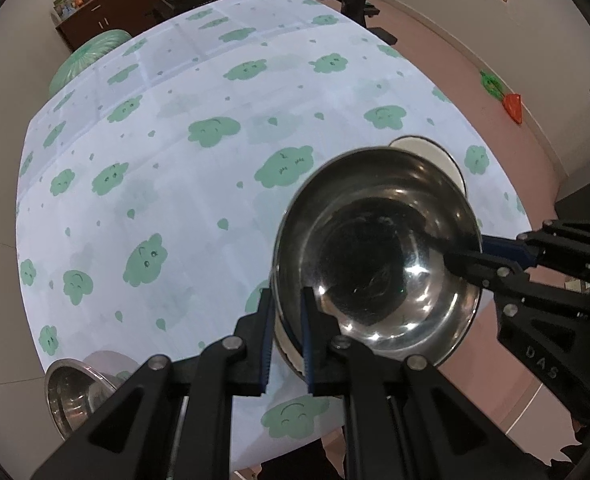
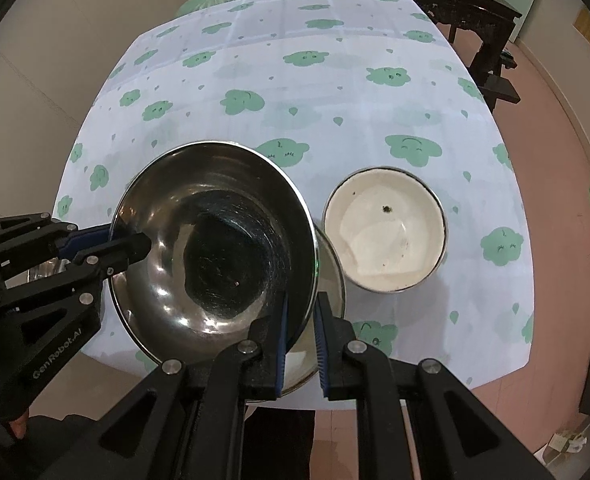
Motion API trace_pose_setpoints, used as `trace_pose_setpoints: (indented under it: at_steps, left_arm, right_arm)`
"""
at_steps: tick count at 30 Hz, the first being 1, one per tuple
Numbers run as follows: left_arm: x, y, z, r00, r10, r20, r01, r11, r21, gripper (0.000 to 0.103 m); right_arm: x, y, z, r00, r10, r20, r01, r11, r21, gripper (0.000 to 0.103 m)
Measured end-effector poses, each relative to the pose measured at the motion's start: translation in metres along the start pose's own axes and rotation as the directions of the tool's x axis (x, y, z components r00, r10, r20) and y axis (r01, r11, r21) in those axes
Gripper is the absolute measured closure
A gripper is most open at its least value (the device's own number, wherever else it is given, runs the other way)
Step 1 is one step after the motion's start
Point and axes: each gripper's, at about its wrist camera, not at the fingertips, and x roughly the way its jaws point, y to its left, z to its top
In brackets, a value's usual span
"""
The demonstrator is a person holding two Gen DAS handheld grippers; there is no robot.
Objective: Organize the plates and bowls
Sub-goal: 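Lower the small steel bowl onto the white enamel plate with both tools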
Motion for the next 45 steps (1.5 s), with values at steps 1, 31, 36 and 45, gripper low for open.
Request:
trace_pose_setpoints:
  at_steps: [1,31,36,45]
  left_arm:
    - [0.0,0.0,-0.001,1.0,0.001,-0.001,-0.001,1.0,0.002,0.094]
    - [0.023,-0.014,-0.017,0.998,0.003,-0.062,-0.001,1.0,0.028,0.094]
    - [0.025,-0.014,-0.017,0.998,0.003,-0.066,-0.001,1.0,0.029,0.094]
    - [0.033,-0.012,-0.02,0.996,0.002,-0.088,0.001,1.0,0.028,0.094]
  right_arm:
    - [0.0,0.0,-0.001,1.0,0.0,-0.002,0.0,1.0,0.002,0.089]
    - [0.018,-0.005,-0.022,0.999,0.003,-0.046,-0.003,1.0,0.015,0.089]
    - [0.019,-0.004,-0.021,0.999,0.001,-0.049,-0.001,1.0,0.012,0.089]
    - [0.022,-0.002,-0.02,0.998,0.0,-0.056,0.0,1.0,0.006,0.089]
